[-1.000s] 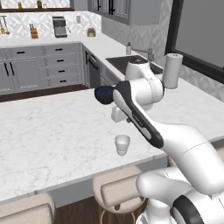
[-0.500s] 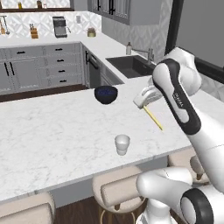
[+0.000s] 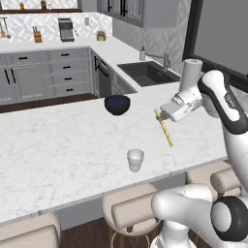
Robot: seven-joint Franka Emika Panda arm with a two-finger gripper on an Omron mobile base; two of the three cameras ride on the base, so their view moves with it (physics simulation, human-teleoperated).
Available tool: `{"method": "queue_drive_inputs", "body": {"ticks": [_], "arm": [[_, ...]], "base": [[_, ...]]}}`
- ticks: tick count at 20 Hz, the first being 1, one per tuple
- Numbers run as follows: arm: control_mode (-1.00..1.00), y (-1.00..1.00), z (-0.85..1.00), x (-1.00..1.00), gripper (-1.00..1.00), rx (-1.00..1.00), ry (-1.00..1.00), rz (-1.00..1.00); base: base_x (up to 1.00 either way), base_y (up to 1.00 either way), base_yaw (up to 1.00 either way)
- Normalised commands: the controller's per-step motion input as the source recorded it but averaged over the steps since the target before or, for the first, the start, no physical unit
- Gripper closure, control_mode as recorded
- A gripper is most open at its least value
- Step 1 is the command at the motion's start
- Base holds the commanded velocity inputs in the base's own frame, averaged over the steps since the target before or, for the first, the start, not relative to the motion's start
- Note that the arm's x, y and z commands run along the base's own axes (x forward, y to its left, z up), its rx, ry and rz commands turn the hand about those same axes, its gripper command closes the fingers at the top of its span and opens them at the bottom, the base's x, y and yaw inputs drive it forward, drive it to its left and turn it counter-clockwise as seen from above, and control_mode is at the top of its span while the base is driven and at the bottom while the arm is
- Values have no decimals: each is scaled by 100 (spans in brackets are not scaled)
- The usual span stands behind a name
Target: Take a straw from the drawer in front and place it inside the glass cup on the dining counter.
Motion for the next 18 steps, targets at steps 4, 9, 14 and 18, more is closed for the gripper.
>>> {"method": "queue_drive_inputs", "body": {"ticks": [4, 9, 14, 18], "arm": [[-100, 20, -1, 33, 100, 42, 0, 48], [-100, 16, -14, 1, 100, 32, -6, 41], [-100, 3, -28, 0, 100, 19, -1, 24], [-100, 0, -19, 2, 100, 14, 0, 16]], "base": [[0, 0, 0], [0, 0, 0], [0, 0, 0], [0, 0, 0]]}}
